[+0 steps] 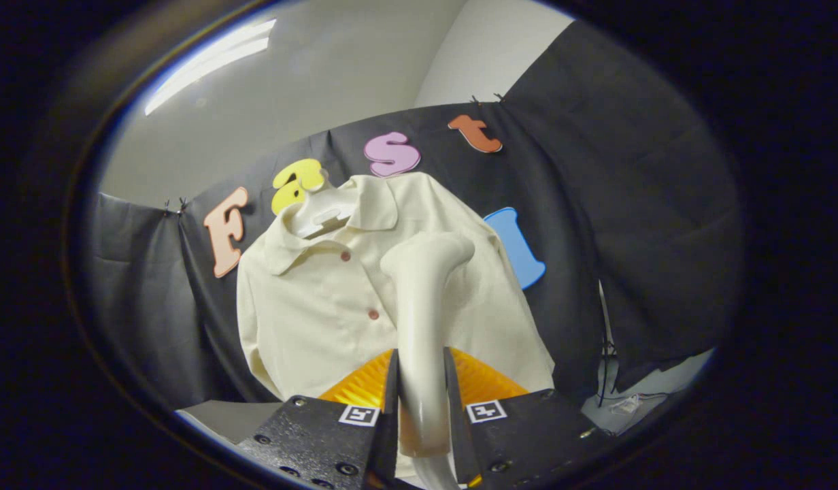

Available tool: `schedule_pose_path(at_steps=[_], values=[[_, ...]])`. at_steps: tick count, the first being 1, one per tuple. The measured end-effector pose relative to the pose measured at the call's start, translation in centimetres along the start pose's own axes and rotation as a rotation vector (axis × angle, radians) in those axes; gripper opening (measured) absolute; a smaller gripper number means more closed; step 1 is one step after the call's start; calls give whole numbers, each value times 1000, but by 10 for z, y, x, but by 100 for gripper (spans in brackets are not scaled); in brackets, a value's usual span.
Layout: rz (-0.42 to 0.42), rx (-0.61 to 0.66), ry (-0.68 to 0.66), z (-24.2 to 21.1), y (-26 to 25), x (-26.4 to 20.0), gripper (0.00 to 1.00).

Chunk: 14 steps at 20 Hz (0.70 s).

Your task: Iron the clothes twice with a garment steamer, once on the left side and once on the right side.

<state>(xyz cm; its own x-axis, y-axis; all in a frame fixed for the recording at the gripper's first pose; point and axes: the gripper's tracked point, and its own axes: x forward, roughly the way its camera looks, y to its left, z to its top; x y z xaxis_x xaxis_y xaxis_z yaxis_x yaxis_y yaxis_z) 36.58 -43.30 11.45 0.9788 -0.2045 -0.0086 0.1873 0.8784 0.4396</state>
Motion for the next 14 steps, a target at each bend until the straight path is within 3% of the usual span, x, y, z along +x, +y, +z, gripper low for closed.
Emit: schedule_pose_path(at_steps=[7, 14], values=[[34, 53, 6, -2, -7, 34, 32], [12, 93, 71, -56, -25, 32, 32]])
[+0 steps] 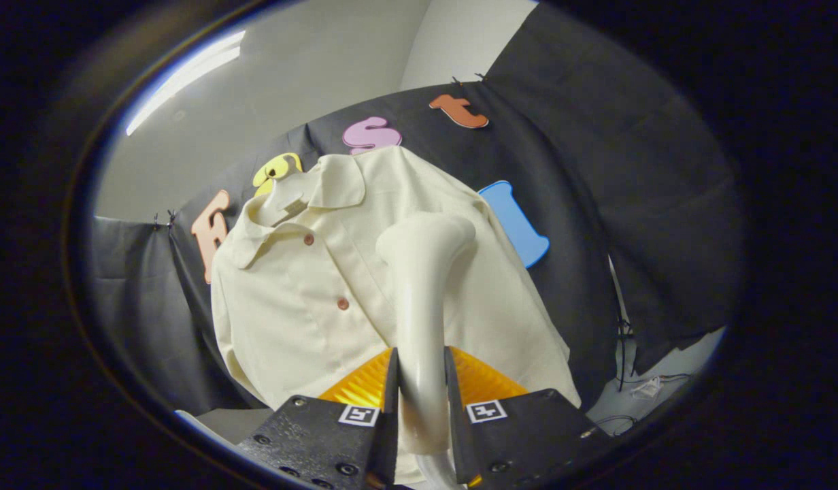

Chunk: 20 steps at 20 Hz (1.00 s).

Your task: Iron the clothes twice with a garment steamer, once on the left side and once on the right side.

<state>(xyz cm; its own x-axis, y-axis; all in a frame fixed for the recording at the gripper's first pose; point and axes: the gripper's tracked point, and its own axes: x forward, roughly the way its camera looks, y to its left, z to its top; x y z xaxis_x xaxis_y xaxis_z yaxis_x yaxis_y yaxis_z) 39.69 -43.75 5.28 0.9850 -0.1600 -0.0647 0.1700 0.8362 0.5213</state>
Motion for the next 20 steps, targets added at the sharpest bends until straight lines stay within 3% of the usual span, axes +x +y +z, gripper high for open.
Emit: schedule_pose_path(at_steps=[20], values=[[-149, 77, 226, -162, -97, -67, 33]])
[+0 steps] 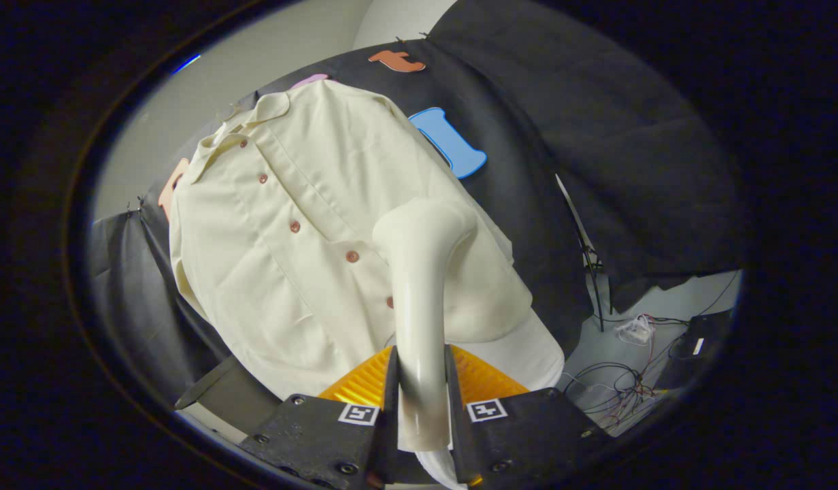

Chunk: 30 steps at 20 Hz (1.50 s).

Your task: Iron the clothes twice with a garment steamer, once on the left side and once on the right side.

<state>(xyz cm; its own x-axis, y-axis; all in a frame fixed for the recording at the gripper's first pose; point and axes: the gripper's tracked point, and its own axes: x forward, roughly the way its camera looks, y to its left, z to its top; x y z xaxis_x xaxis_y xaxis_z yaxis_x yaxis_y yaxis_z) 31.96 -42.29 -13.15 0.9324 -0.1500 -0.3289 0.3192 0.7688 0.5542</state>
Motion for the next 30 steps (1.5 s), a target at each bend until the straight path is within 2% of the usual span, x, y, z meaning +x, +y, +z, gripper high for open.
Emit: schedule_pose_path(at_steps=[10, 17, 21, 24, 27, 30], values=[[-83, -5, 53, -36, -27, -19, 33], [-106, 7, 34, -35, -14, -52, 33], [-98, 17, -5, -21, 10, -82, 32], [-91, -30, -38, -14, 34, -111, 32], [-50, -52, -66, -12, 74, -142, 32], [-22, -128, -101, -14, 121, -167, 32]])
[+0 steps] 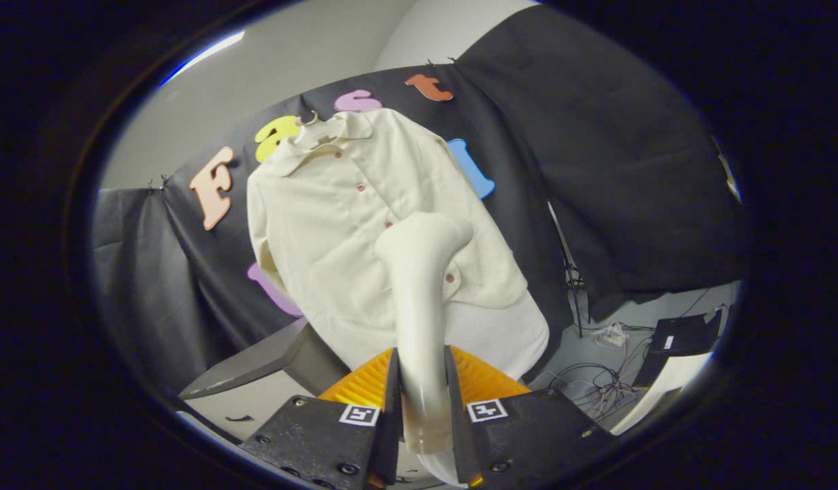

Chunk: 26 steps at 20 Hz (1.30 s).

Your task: Iron the clothes twice with a garment steamer, once on the left side and once on the right side.

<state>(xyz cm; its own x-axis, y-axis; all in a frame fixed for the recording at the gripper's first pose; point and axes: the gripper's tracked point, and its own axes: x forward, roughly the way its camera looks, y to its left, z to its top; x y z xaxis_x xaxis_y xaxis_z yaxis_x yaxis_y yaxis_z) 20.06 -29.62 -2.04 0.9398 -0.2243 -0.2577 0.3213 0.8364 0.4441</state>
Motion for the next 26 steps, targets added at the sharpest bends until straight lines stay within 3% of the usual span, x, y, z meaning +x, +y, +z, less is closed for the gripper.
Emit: schedule_pose_path(at_steps=[8, 15, 21, 26], values=[[199, -98, -56, 4, 149, -57, 32], [335, -170, -48, -18, 243, -109, 32], [369, -313, -104, -35, 293, -144, 32], [376, -342, -78, -63, 304, -174, 32]])
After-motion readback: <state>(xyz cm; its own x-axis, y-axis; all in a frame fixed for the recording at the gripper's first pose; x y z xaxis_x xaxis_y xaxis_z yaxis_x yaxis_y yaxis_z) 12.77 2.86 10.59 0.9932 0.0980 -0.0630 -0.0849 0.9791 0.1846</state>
